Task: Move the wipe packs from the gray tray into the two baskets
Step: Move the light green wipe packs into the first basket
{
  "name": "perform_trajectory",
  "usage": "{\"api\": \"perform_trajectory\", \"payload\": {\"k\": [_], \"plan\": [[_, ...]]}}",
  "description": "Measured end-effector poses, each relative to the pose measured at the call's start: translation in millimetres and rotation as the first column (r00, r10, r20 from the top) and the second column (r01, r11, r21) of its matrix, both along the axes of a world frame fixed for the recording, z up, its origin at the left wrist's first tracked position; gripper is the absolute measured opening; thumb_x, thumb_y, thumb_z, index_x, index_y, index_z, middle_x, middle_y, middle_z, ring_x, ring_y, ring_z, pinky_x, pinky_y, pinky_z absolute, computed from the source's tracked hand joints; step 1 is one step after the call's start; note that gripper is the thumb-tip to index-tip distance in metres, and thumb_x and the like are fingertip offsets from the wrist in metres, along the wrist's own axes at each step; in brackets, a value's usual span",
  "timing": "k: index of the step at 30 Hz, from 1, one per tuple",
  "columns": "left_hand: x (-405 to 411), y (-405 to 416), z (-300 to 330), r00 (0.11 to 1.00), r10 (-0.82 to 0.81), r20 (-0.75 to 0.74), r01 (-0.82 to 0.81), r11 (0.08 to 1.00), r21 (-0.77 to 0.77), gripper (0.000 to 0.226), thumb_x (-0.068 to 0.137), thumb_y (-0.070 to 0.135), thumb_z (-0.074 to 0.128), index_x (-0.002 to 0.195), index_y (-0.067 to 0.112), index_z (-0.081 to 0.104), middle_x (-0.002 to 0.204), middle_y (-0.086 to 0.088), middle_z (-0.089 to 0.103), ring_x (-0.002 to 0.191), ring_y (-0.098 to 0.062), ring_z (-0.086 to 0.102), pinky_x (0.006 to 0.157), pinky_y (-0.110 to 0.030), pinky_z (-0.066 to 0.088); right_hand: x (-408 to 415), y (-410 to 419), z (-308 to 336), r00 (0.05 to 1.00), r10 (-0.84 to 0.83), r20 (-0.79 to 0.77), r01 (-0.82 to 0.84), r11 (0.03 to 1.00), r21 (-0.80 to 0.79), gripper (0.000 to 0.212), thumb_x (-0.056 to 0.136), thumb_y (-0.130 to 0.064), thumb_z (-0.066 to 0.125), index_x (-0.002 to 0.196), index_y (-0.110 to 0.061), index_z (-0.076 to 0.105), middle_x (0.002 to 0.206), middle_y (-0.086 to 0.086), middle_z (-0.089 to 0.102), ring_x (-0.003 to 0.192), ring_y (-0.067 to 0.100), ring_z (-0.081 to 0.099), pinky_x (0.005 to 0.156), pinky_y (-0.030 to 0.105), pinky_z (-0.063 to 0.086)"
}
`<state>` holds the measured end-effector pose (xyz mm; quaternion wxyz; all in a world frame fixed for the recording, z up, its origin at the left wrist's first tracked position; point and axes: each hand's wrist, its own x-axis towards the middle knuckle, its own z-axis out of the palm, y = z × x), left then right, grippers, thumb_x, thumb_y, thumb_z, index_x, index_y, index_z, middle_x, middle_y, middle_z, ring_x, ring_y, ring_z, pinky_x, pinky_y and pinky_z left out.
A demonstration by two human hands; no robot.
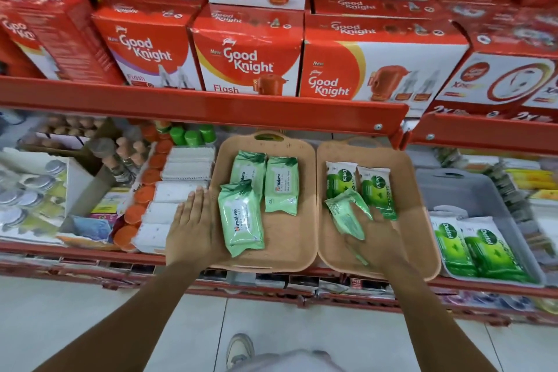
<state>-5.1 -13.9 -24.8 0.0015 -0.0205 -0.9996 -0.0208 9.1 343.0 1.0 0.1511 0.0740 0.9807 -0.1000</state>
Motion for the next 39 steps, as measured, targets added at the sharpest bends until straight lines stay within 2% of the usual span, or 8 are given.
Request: {"api": "perform_trajectory", "payload": {"k": [4,8,11,13,20,26,32,39], "plan": [[1,0,-1,1.000,0.006,-0.018,-0.005,0.999,0.040,0.091,0.080,0.056,0.039,0.149,0.010,0.002,0.158,-0.013,0.009,0.145,-0.024,0.005,0.117,-0.035,0.000,2,-18,19,0.985,-0.062,-0.163,0.067,0.997,0.030,0.071,0.085,-0.053,0.044,0.148,-0.030,0.022,0.148,0.021,0.034,0.126,0.039,0.042,0.098,0.042,0.041],[3,2,4,0.999,0.004,-0.039,-0.001,0.998,0.061,0.086,0.079,0.055,0.023,0.148,0.009,0.003,0.158,-0.012,0.008,0.145,-0.023,0.005,0.118,-0.037,0.004,-2,-54,48,0.915,-0.181,-0.361,0.041,0.931,-0.362,0.066,0.085,-0.050,0.051,0.144,-0.027,0.035,0.140,0.016,0.046,0.124,0.033,0.048,0.098,0.041,0.044],[6,6,12,0.999,-0.003,-0.032,0.006,0.995,0.103,0.089,0.072,0.055,0.003,0.148,0.009,0.000,0.158,-0.011,0.004,0.145,-0.022,0.002,0.119,-0.036,0.002,-6,-94,68,0.927,-0.375,0.027,0.193,0.413,-0.890,0.050,0.090,-0.032,0.059,0.138,-0.025,0.045,0.118,-0.004,0.059,0.095,0.010,0.062,0.079,0.026,0.053],[7,7,15,0.999,-0.002,-0.036,0.007,0.991,0.134,0.091,0.071,0.056,0.001,0.148,0.009,0.002,0.158,-0.011,0.004,0.145,-0.022,0.001,0.119,-0.037,0.002,-10,-115,64,0.903,-0.336,0.269,0.329,0.136,-0.934,0.035,0.091,-0.031,0.056,0.126,-0.026,0.054,0.106,-0.001,0.067,0.084,0.014,0.065,0.077,0.034,0.056],[3,0,2,0.997,0.021,-0.069,-0.011,0.990,0.140,0.064,0.091,0.035,0.020,0.149,0.012,0.005,0.158,-0.010,0.012,0.145,-0.022,0.008,0.118,-0.033,0.001,-27,-145,31,0.870,-0.242,0.430,0.443,-0.002,-0.896,0.039,0.096,-0.020,0.047,0.134,-0.022,0.049,0.131,0.005,0.060,0.120,0.024,0.055,0.104,0.042,0.040],[5,-1,3,0.993,-0.006,-0.118,0.023,0.990,0.140,0.057,0.094,0.023,0.027,0.147,0.009,0.012,0.155,-0.012,0.023,0.143,-0.025,0.018,0.114,-0.032,0.001,-24,-146,23,0.891,-0.412,0.188,0.361,0.394,-0.845,0.045,0.095,-0.005,0.045,0.139,-0.015,0.043,0.141,0.011,0.049,0.123,0.020,0.050,0.104,0.032,0.039],[4,-2,1,0.992,-0.003,-0.122,0.019,0.991,0.132,0.057,0.093,0.024,0.024,0.147,0.009,0.015,0.155,-0.012,0.023,0.143,-0.025,0.018,0.116,-0.033,0.004,-15,-178,41,0.978,-0.124,-0.169,0.012,0.838,-0.546,0.078,0.083,-0.061,0.054,0.145,-0.018,0.031,0.140,0.009,0.052,0.120,0.030,0.056,0.094,0.040,0.049],[4,-3,0,0.993,-0.004,-0.120,0.019,0.992,0.122,0.059,0.093,0.027,0.018,0.148,0.008,0.012,0.156,-0.011,0.020,0.144,-0.023,0.014,0.117,-0.033,0.003,-24,-165,36,0.971,-0.196,-0.139,0.086,0.823,-0.562,0.064,0.077,-0.024,0.068,0.133,-0.016,0.036,0.096,0.009,0.068,0.068,0.019,0.061,0.054,0.030,0.049]]}}
